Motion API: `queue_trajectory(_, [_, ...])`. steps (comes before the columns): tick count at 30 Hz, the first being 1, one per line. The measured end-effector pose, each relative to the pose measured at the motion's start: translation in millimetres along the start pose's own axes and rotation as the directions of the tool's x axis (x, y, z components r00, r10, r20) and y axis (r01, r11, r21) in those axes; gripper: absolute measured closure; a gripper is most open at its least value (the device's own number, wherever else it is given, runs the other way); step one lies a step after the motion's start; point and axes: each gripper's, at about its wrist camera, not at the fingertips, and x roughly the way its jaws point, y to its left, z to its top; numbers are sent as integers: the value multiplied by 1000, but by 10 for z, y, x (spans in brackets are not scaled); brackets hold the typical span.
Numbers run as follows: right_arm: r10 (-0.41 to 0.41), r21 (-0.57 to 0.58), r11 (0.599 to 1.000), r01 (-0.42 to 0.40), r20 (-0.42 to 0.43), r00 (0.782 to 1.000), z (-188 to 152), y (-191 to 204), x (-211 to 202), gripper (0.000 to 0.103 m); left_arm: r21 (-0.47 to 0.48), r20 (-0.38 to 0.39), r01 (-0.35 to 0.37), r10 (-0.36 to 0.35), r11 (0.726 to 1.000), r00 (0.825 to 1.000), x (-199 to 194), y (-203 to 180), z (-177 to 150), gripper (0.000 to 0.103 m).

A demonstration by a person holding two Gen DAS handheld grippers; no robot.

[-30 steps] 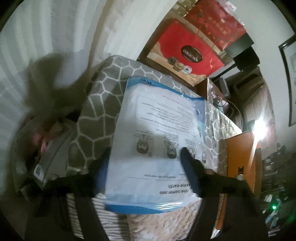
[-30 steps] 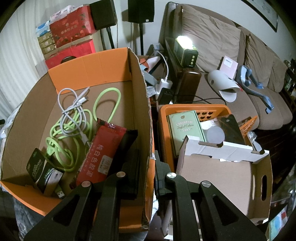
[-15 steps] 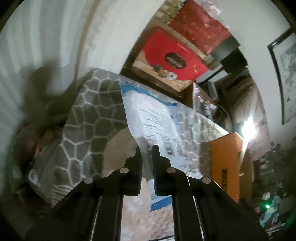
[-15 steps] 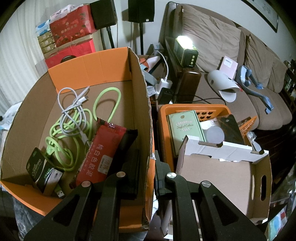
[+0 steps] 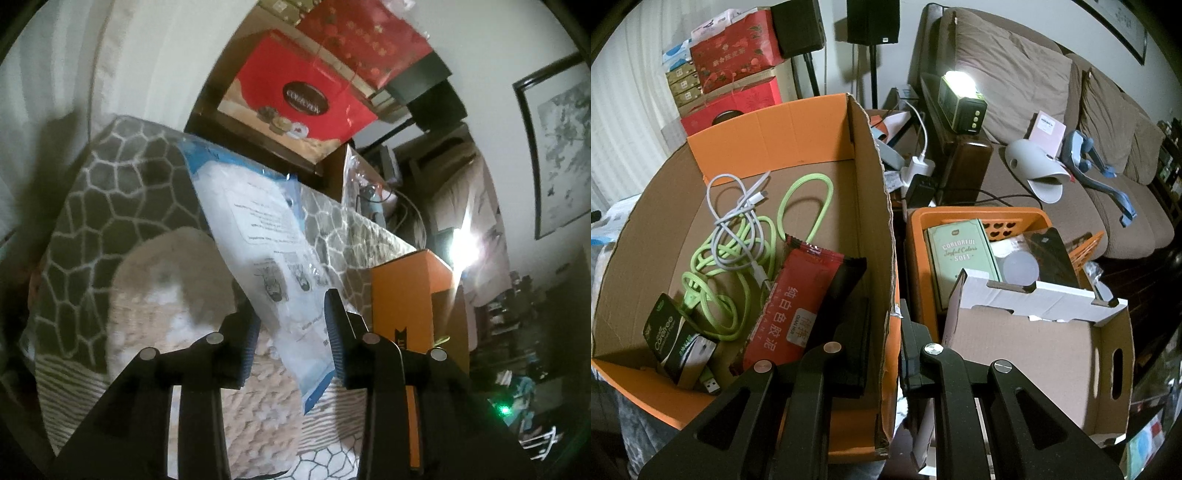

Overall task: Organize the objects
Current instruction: 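Close the left tool on the plastic bag's edge and lift it, then carry the plastic bag with the left tool into the box and release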

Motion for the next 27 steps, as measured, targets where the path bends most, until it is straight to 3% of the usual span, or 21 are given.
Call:
queue_trajectory(3, [-1, 0, 1000, 1, 0, 1000, 0, 2, 0, 92, 11, -8, -30, 30, 999, 1000, 119, -72, -38, 75])
queue_trajectory(4, [-1, -1, 1000, 1, 0, 1000, 0, 2, 0, 92, 18, -9, -47, 47, 999, 999, 144, -92, -52, 89])
queue_trajectory(6, [-1, 0, 1000, 1, 0, 1000, 0, 1, 0, 92, 43, -5, -82, 82, 996, 997, 187, -161, -95, 95])
queue_trajectory(10, [0, -1, 1000, 0, 0, 1000, 2, 3, -1, 92, 63, 19, -61, 60, 996, 998, 181, -283, -154, 102])
queue_trajectory(18, [-1, 0, 1000, 1, -1, 1000, 1, 6, 0, 92, 99, 83, 28, -36, 995, 996, -97, -608, -203, 103])
queue_trajectory(27, [-1, -1, 1000, 1, -1, 1000, 2, 9, 0, 92, 172, 136, 124, -149, 977, 979, -486, -1046, -208, 103])
